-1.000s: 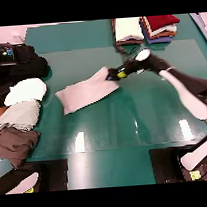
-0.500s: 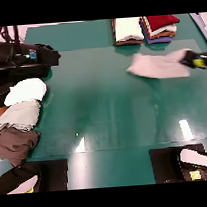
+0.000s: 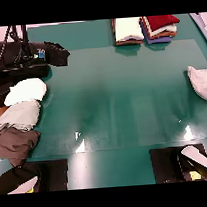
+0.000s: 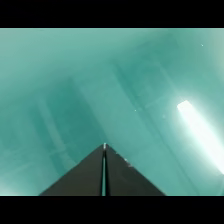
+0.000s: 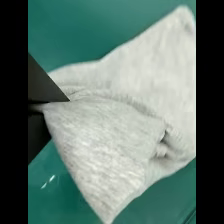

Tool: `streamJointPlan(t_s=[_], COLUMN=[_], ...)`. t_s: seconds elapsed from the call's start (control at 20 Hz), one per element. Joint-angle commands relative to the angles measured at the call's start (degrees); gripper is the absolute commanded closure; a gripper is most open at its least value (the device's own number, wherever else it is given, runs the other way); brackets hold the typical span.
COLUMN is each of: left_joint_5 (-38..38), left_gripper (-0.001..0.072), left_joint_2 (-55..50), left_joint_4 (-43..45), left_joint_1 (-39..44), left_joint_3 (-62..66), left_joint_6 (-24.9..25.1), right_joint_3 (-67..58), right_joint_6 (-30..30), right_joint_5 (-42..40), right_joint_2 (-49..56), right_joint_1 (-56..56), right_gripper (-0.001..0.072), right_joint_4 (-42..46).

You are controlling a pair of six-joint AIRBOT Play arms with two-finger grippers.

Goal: Fold the shirts.

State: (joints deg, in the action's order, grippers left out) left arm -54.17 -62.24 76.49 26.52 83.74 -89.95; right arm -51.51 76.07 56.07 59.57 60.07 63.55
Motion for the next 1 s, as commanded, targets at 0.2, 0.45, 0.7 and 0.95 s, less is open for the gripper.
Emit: streamJointPlan(t_s=[0.2,0.45,0.7,0.95], left_joint_5=[-0.87,-0.74,-0.83,-0.79], left_gripper=[0.0684,0.0683,0.0683,0.0683], left_joint_2=[-0.02,-0.02,-0.02,-0.02], left_joint_4=[0.72,0.70,0.68,0.72], left_joint_1=[0.15,0.15,0.15,0.15], left_joint_3=[0.00,-0.02,-0.02,0.00], left_joint_6=[-0.02,-0.04,0.00,-0.04], right_joint_3=[-5.40,-13.84,-11.91,-8.79], right_joint_6=[0.66,0.85,0.87,0.87], right_joint_5=[3.93,4.94,5.46,4.15], right_joint_2=[-0.63,-0.94,-3.48,-6.21], right_joint_1=[5.20,2.69,-20.96,-48.81], right_gripper=[0.0181,0.0183,0.0186,0.0223], right_joint_4=[14.60,4.79,-1.09,-0.83])
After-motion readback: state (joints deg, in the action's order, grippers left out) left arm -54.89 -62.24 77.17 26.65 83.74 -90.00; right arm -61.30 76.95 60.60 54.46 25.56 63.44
